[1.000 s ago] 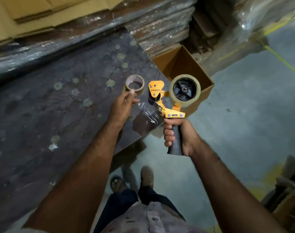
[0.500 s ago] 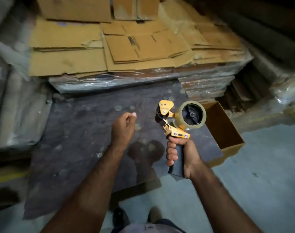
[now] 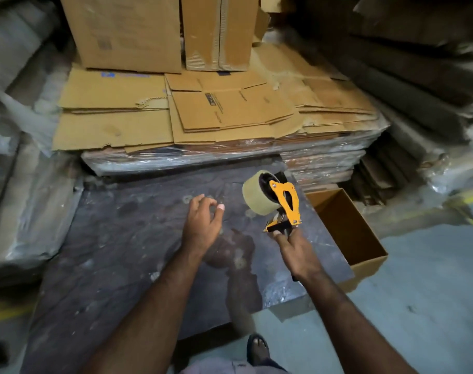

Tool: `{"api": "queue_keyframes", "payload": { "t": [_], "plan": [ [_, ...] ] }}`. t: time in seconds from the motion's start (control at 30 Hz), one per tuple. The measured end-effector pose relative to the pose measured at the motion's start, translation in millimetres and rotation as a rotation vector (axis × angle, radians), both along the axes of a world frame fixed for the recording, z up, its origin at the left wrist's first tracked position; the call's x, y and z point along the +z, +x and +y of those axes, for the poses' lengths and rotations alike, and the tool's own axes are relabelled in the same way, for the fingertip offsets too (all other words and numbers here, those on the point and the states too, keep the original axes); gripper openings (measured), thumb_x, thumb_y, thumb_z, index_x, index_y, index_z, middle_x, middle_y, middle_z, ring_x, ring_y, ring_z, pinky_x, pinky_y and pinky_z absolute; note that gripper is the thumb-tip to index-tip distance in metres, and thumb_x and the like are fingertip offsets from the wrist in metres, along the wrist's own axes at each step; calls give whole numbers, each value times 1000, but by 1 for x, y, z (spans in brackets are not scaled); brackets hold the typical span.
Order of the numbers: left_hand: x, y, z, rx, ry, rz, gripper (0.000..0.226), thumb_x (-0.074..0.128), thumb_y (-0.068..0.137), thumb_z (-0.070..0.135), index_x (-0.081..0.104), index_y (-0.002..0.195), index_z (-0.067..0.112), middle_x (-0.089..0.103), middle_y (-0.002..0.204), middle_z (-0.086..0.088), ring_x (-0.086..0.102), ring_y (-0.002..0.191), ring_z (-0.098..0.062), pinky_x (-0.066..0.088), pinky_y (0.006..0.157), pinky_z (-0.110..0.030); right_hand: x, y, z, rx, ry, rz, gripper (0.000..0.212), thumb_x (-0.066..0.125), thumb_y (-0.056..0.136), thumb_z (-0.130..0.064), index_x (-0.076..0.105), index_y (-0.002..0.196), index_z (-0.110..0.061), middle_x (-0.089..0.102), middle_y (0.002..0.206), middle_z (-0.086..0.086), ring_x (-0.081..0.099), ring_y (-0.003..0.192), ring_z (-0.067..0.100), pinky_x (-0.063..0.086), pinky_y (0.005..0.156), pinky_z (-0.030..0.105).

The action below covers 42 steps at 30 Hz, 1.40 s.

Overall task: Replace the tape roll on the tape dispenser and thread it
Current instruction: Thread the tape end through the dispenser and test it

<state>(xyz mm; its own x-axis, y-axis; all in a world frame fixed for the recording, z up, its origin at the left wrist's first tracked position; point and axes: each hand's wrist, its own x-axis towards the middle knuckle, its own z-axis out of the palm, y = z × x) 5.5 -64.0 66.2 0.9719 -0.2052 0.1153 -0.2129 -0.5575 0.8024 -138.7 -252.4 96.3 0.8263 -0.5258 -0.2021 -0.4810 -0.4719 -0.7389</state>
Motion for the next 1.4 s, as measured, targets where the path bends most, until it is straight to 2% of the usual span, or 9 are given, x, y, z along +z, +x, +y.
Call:
{"api": "queue_keyframes", "payload": {
  "t": [0.07,0.17,0.37,0.47,0.57,0.8,0.93,1.17,1.4],
  "plan": [
    [-5,1,-16,-19,44,18,29,60,96,35,66,110,10,51,137,-17,49,134,-31,40,109,-37,-5,-1,-15,29,-149,-11,46,49,99,-46,49,123,-7,65,117,19,61,110,41,43,80,38],
    [-12,-3,-47,-63,97,30,30,61,97,32,63,115,9,49,140,-18,48,134,-34,41,110,-41,-17,0,-46,19,-325,95,49,42,99,-53,45,109,-6,62,111,22,62,101,45,46,76,44],
    [-24,-15,-98,-131,219,89,40,55,95,46,60,116,12,53,133,-13,54,124,-33,48,100,-48,-42,16,-116,-16,-399,187,46,39,101,-50,42,108,-5,63,112,24,65,100,43,49,76,42],
    [-35,-13,-113,-112,272,126,65,36,86,64,60,117,12,56,126,-13,57,118,-34,50,96,-50,-59,36,-146,-20,-385,233,49,41,100,-51,42,111,-3,64,114,25,65,102,44,54,83,50],
    [-47,-9,-126,-76,322,167,73,32,83,66,60,120,10,55,127,-14,54,121,-35,48,98,-52,-76,62,-171,10,-361,243,50,43,100,-49,42,115,-2,64,119,26,64,106,44,50,84,46],
    [-57,-11,-136,-20,373,293,56,50,99,46,53,138,6,45,148,-14,47,134,-30,42,109,-39,-116,122,-210,143,-263,341,55,52,98,-42,42,126,5,52,136,28,53,125,45,44,97,45],
    [-71,-15,-126,26,377,350,58,47,96,53,54,132,9,51,141,-15,52,129,-30,48,105,-47,-141,132,-215,166,-159,302,46,54,99,-33,41,120,6,52,129,32,54,119,48,44,91,48],
    [-76,-18,-132,67,396,361,60,45,90,56,57,128,10,55,131,-11,59,118,-29,51,99,-46,-160,136,-181,199,-9,191,48,62,95,-21,42,125,11,47,127,34,52,116,48,42,87,46],
    [-70,-13,-135,35,403,319,44,54,99,40,53,132,10,53,136,-11,57,121,-28,49,102,-45,-157,133,-157,218,14,211,49,60,96,-23,42,127,10,47,130,31,50,119,46,43,91,46]
  ]
}}
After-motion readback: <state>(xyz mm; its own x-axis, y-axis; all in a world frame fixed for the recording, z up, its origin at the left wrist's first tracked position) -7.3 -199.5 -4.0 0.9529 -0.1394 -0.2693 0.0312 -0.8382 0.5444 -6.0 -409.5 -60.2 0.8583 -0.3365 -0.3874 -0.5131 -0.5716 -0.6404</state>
